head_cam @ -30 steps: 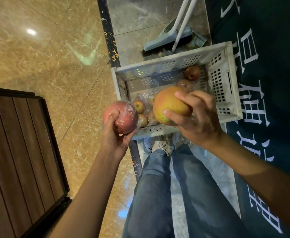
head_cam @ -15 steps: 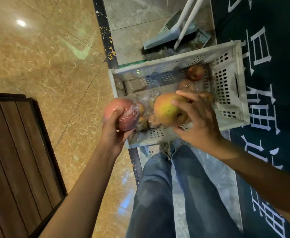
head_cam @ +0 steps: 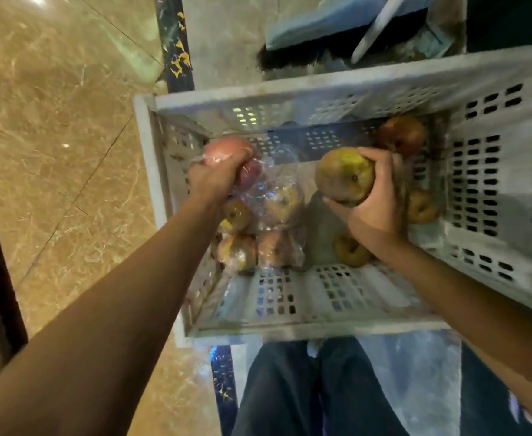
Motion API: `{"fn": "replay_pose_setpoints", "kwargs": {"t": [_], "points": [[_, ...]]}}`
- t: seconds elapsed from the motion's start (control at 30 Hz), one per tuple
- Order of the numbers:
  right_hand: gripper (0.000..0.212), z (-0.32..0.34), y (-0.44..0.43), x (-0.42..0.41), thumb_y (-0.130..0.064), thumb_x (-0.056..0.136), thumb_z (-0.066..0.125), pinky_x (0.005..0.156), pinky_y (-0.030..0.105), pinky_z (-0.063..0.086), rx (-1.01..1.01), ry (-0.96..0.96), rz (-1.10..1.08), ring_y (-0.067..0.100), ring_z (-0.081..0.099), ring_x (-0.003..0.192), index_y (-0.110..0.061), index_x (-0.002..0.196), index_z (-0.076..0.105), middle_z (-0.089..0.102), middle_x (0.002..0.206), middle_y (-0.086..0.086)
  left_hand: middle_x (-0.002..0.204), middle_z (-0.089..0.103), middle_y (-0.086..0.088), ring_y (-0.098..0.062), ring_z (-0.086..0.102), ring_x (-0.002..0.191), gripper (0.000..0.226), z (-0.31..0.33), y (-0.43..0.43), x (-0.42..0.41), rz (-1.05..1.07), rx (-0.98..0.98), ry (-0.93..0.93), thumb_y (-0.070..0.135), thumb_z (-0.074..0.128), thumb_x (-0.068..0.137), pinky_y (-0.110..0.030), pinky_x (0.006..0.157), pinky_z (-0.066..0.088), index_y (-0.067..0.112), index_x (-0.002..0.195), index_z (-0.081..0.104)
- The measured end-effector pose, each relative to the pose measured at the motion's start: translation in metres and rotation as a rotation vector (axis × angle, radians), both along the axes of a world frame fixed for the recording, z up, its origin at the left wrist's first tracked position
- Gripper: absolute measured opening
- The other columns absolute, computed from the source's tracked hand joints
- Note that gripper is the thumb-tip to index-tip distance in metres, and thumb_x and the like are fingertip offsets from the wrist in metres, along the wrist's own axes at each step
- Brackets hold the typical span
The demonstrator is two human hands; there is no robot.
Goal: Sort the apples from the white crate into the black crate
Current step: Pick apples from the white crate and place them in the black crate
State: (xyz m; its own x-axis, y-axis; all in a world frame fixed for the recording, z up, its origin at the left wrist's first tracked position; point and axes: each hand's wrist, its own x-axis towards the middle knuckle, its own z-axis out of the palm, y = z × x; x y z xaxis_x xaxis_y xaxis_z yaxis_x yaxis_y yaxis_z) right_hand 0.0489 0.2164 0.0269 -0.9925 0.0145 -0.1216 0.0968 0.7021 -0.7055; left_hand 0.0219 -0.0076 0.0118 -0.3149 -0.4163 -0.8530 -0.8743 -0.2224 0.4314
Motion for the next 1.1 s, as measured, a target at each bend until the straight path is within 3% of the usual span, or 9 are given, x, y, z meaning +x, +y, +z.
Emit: {"fn": "replay_pose_setpoints", "kwargs": {"t": [0.1, 0.27, 0.4, 0.53, 0.67, 0.77, 0.9, 0.97, 1.1], "points": [[0.066, -0.042, 0.002, -0.002, -0.036, 0.062, 0.077, 0.090, 0.049, 0.046, -0.032, -0.054, 0.007, 0.029, 0.052, 0.107, -0.025, 0.118, 0.045, 0.049, 0.117, 0.009, 0.088, 0.063, -0.005, -0.020, 0.067, 0.070, 0.052, -0.051, -0.003, -0.008, 0.011, -0.048, 0.013, 0.026, 0.085, 0.064, -0.023, 0.046, 0.050, 0.016, 0.094, 0.043], [0.069, -0.087, 0.003, 0.006, -0.036, 0.060, 0.077, 0.092, 0.042, 0.045, -0.017, -0.083, 0.074, 0.027, 0.052, 0.111, -0.025, 0.119, 0.044, 0.054, 0.118, 0.007, 0.093, 0.072, -0.008, -0.024, 0.071, 0.075, 0.099, -0.160, -0.035, 0.006, -0.166, -0.183, -0.062, 0.063, 0.084, 0.015, -0.041, 0.062, 0.059, 0.017, 0.100, 0.067], [0.066, -0.098, 0.003, 0.017, -0.028, 0.059, 0.080, 0.090, 0.035, 0.043, -0.035, -0.084, 0.094, 0.024, 0.050, 0.108, -0.013, 0.116, 0.050, 0.053, 0.115, 0.008, 0.097, 0.068, -0.007, -0.028, 0.070, 0.080, 0.093, -0.131, -0.023, -0.001, -0.174, -0.224, -0.052, 0.047, 0.087, 0.036, -0.039, 0.046, 0.056, 0.011, 0.116, 0.056], [0.065, -0.104, 0.008, 0.025, -0.025, 0.059, 0.081, 0.088, 0.031, 0.042, -0.045, -0.103, 0.112, 0.020, 0.049, 0.105, -0.014, 0.115, 0.050, 0.051, 0.114, 0.007, 0.113, 0.061, -0.006, -0.028, 0.065, 0.096, 0.104, -0.143, -0.020, -0.001, -0.254, -0.294, 0.028, 0.057, 0.081, 0.040, -0.041, 0.080, 0.056, 0.019, 0.126, 0.037], [0.067, -0.103, 0.012, 0.032, -0.024, 0.058, 0.083, 0.088, 0.021, 0.037, -0.024, -0.127, 0.124, 0.014, 0.047, 0.104, -0.014, 0.115, 0.050, 0.049, 0.114, 0.003, 0.120, 0.057, -0.011, -0.033, 0.063, 0.103, 0.126, -0.136, -0.016, -0.013, -0.153, -0.240, -0.013, 0.058, 0.085, 0.034, -0.046, 0.087, 0.054, 0.021, 0.138, 0.024], [0.068, -0.099, 0.015, 0.035, -0.024, 0.058, 0.085, 0.087, 0.020, 0.037, -0.027, -0.159, 0.118, 0.014, 0.047, 0.106, -0.015, 0.116, 0.050, 0.049, 0.115, 0.004, 0.136, 0.046, -0.013, -0.033, 0.050, 0.120, 0.113, -0.123, -0.010, -0.019, -0.154, -0.210, -0.070, 0.041, 0.086, 0.059, -0.044, 0.100, 0.046, 0.008, 0.143, 0.019], [0.069, -0.086, 0.017, 0.036, -0.023, 0.057, 0.085, 0.086, 0.021, 0.036, -0.031, -0.190, 0.082, 0.018, 0.048, 0.107, -0.015, 0.116, 0.051, 0.050, 0.115, 0.005, 0.142, 0.040, -0.016, -0.039, 0.040, 0.128, 0.109, -0.105, -0.003, -0.012, -0.141, -0.173, -0.115, 0.037, 0.083, 0.065, -0.052, 0.105, 0.037, 0.009, 0.146, 0.016], [0.068, -0.077, 0.019, 0.037, -0.023, 0.057, 0.085, 0.085, 0.020, 0.033, -0.021, -0.196, 0.052, 0.020, 0.049, 0.107, -0.014, 0.116, 0.052, 0.051, 0.115, 0.006, 0.134, 0.046, -0.013, -0.034, 0.045, 0.122, 0.098, -0.093, 0.000, -0.009, -0.136, -0.156, -0.108, 0.035, 0.081, 0.068, -0.047, 0.103, 0.041, 0.008, 0.143, 0.025], [0.068, -0.058, 0.024, 0.042, -0.024, 0.053, 0.085, 0.081, 0.021, 0.033, -0.002, -0.220, -0.094, 0.024, 0.050, 0.104, -0.012, 0.112, 0.054, 0.055, 0.112, 0.009, 0.117, 0.054, -0.004, -0.020, 0.053, 0.110, 0.059, -0.055, 0.022, -0.001, -0.367, -0.547, 0.122, 0.032, 0.068, 0.081, -0.033, 0.094, 0.045, 0.011, 0.129, 0.042]]}}
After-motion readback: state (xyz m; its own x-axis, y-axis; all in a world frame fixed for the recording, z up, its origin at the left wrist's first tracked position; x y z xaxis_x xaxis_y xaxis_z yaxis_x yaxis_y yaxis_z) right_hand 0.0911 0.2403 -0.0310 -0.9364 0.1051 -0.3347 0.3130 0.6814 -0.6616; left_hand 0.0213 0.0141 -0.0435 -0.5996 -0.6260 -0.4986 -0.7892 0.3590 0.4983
